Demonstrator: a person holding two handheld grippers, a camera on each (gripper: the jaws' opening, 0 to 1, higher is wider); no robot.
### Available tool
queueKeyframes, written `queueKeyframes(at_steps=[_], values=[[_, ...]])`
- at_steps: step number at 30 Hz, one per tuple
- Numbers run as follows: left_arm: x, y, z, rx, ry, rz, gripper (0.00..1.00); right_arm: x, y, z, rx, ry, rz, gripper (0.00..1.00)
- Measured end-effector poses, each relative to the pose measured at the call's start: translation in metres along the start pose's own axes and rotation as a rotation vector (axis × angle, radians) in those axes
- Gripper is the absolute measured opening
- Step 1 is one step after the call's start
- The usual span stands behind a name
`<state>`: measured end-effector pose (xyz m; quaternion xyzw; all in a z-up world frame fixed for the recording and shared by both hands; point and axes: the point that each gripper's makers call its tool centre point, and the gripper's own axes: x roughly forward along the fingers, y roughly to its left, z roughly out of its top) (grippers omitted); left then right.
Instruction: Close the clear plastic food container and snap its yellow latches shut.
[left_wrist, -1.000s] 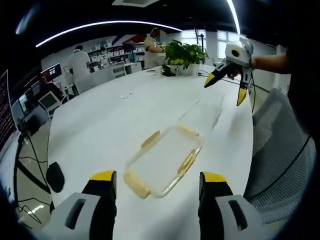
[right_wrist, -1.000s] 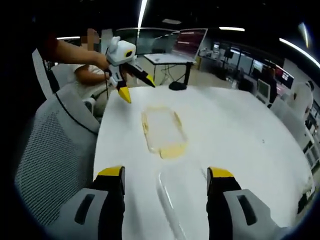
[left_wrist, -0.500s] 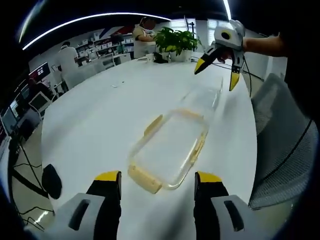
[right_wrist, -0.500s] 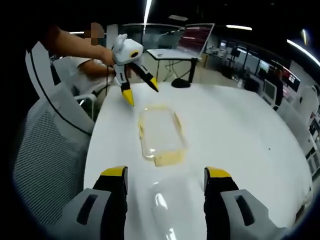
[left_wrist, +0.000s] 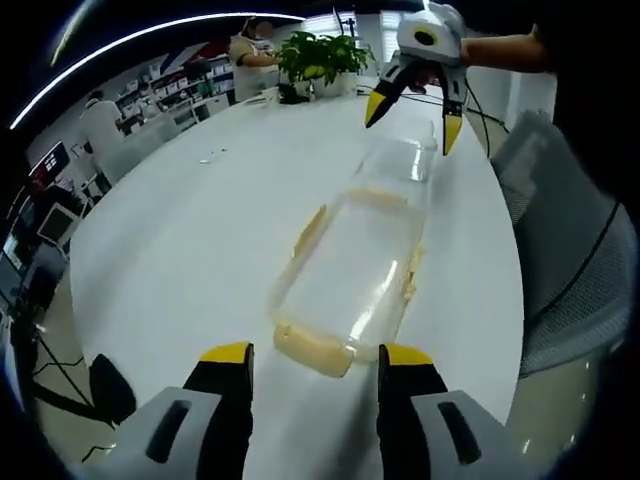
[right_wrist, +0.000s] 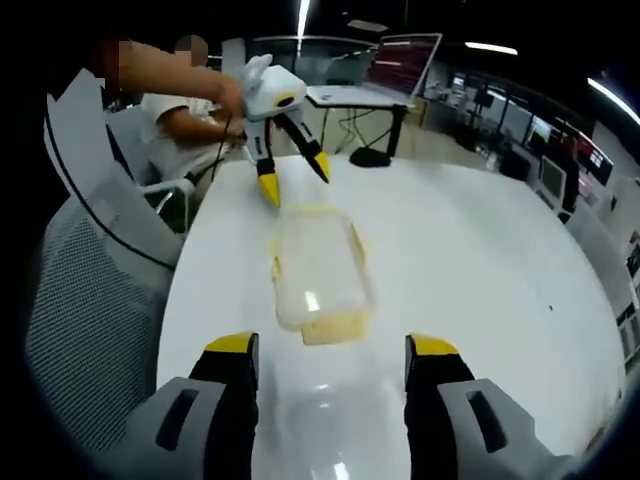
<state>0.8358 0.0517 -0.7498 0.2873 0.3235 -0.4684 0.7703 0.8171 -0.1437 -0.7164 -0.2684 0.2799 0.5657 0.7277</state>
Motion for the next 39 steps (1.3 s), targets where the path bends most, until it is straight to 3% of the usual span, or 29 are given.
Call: queueKeyframes(at_steps=[5, 16, 26, 39], values=[[0.005, 0.001, -0.005, 0.074, 0.046, -0.040, 0.40, 0.009, -0.004, 0.001, -0.001, 0.014, -0.008, 0.52], [0.012, 0.002, -0.015, 0.200, 0.135, -0.108, 0.34, 0.034, -0.001, -0.003, -0.035, 0.071, 0.049, 0.51], [0.022, 0.003, -0.018, 0.257, 0.177, -0.171, 0.34, 0.052, -0.004, -0.010, -0.054, 0.127, 0.073, 0.47], [0.028, -0.003, -0.014, 0.318, 0.205, -0.257, 0.34, 0.071, -0.001, -0.018, -0.140, 0.224, 0.133, 0.46]])
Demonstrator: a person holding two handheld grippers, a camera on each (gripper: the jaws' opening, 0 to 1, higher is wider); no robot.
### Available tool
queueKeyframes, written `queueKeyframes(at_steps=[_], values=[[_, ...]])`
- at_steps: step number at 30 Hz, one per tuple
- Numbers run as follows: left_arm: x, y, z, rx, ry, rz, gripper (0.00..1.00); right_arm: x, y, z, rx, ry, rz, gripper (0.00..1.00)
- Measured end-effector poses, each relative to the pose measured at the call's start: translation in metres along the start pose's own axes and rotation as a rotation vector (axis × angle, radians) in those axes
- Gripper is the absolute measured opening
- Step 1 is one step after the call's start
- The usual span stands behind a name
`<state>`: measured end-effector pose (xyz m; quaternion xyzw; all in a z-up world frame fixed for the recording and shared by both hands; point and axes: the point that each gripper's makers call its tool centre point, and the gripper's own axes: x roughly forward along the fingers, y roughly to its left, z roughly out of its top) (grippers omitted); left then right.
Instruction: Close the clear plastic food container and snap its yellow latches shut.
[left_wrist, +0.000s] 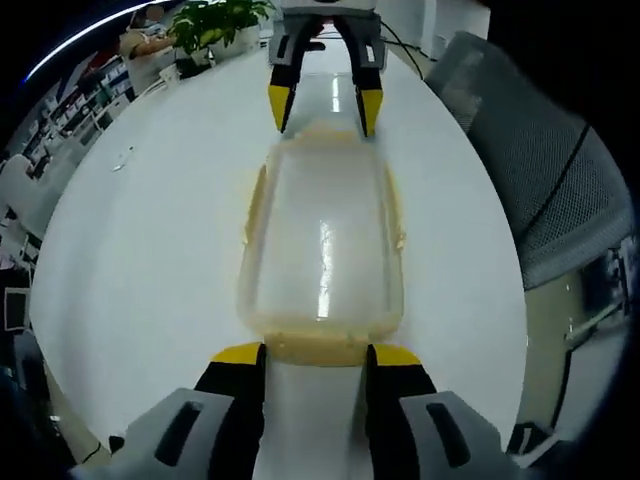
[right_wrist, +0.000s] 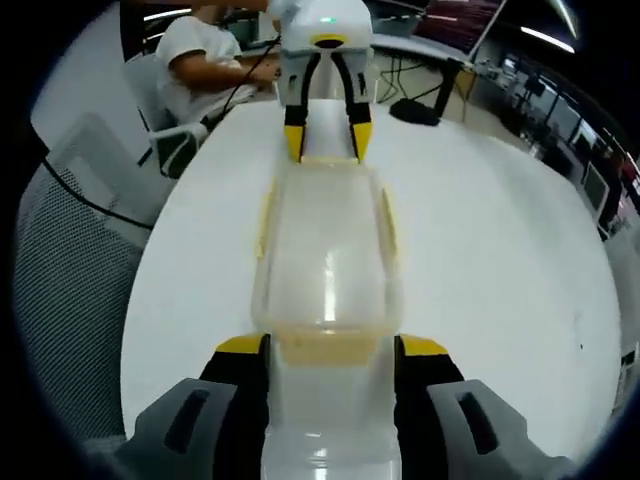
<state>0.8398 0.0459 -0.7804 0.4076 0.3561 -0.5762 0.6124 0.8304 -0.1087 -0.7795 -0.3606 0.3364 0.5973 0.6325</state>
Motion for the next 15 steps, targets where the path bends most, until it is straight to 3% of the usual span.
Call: queueKeyframes(at_steps=[5, 15], values=[[0.0020, -0.0004, 0.0021, 0.009, 0.005, -0.024, 0.35, 0.0083, -0.0013, -0.0090, -0.017, 0.059, -0.006, 0.44], [0.0017, -0.0025, 0.0012, 0.025, 0.010, -0.057, 0.34, 0.0085, 0.0022, -0.0097, 0.020, 0.065, 0.040, 0.40]])
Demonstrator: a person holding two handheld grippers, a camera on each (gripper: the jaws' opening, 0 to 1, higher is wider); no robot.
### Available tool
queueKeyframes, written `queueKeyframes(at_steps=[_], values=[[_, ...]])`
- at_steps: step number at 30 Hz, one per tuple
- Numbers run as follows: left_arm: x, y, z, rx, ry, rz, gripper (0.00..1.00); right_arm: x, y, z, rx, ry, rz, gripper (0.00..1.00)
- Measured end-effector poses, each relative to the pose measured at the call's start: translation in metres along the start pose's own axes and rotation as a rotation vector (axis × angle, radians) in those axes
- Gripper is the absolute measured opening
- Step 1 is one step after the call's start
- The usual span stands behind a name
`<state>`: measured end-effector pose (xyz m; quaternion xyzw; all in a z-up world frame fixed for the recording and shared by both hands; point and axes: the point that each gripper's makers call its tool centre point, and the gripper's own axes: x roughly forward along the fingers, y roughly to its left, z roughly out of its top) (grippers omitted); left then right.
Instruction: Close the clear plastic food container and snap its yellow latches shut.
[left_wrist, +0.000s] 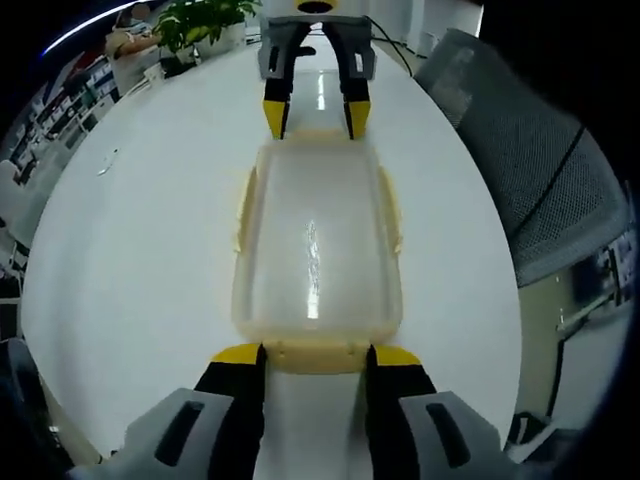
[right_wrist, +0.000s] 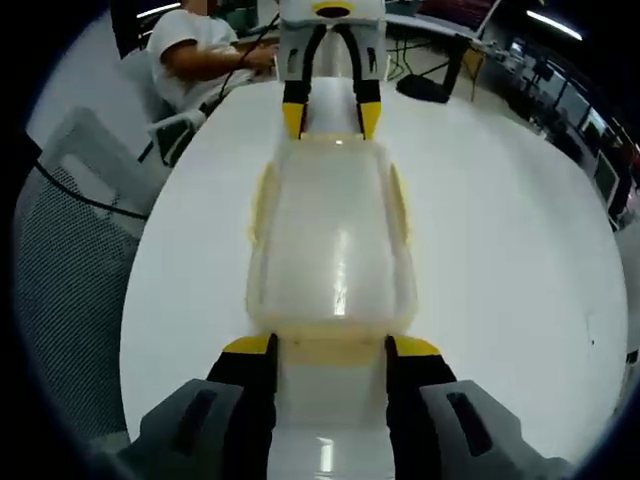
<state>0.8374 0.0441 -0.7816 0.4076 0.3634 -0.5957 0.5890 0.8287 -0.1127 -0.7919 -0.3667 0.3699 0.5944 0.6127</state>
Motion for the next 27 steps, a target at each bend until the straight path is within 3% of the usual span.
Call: queueKeyframes(at_steps=[17, 27], values=[[-0.002, -0.004, -0.001, -0.008, 0.023, -0.011, 0.32, -0.003, 0.004, 0.002, -0.006, -0.007, 0.018, 0.35], [-0.013, -0.007, 0.002, -0.013, 0.027, 0.000, 0.32, -0.016, 0.008, 0.010, -0.019, -0.029, 0.025, 0.35]])
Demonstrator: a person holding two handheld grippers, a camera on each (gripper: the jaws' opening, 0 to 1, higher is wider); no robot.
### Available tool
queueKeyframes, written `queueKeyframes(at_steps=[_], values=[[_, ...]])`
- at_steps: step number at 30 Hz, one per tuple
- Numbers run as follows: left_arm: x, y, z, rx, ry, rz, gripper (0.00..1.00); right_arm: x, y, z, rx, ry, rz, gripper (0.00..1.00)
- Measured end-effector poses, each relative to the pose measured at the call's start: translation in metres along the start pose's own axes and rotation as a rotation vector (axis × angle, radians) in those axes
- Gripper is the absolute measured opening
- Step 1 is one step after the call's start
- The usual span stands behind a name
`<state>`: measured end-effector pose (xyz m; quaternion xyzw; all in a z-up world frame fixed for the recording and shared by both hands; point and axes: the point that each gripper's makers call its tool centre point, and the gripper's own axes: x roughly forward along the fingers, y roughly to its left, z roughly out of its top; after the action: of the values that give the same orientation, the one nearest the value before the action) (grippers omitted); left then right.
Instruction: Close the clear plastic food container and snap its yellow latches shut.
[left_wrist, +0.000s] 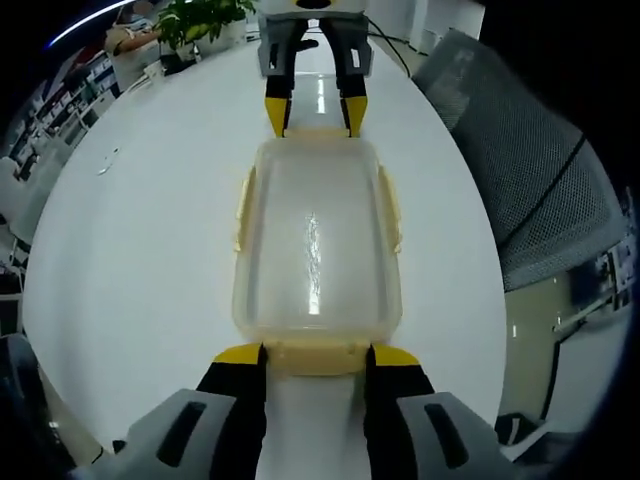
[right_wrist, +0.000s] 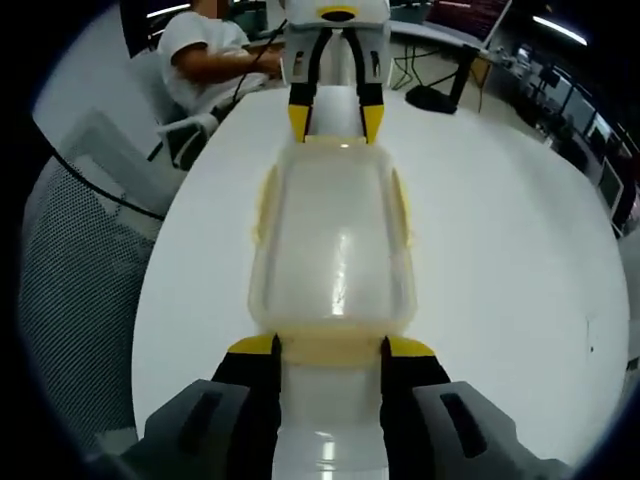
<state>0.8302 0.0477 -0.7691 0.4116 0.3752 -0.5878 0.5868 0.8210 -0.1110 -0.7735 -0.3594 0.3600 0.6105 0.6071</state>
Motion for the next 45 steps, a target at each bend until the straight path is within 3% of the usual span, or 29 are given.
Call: queueKeyframes(at_steps=[23, 29, 45], values=[[-0.036, -0.003, 0.035, -0.028, -0.029, 0.064, 0.32, -0.054, 0.001, 0.011, -0.034, -0.008, -0.003, 0.35], [-0.041, -0.002, 0.047, -0.029, -0.056, 0.068, 0.32, -0.069, 0.001, 0.003, -0.044, 0.001, -0.003, 0.35], [-0.041, 0.005, 0.096, -0.010, -0.066, 0.076, 0.32, -0.103, 0.000, -0.029, -0.035, 0.008, -0.006, 0.35]])
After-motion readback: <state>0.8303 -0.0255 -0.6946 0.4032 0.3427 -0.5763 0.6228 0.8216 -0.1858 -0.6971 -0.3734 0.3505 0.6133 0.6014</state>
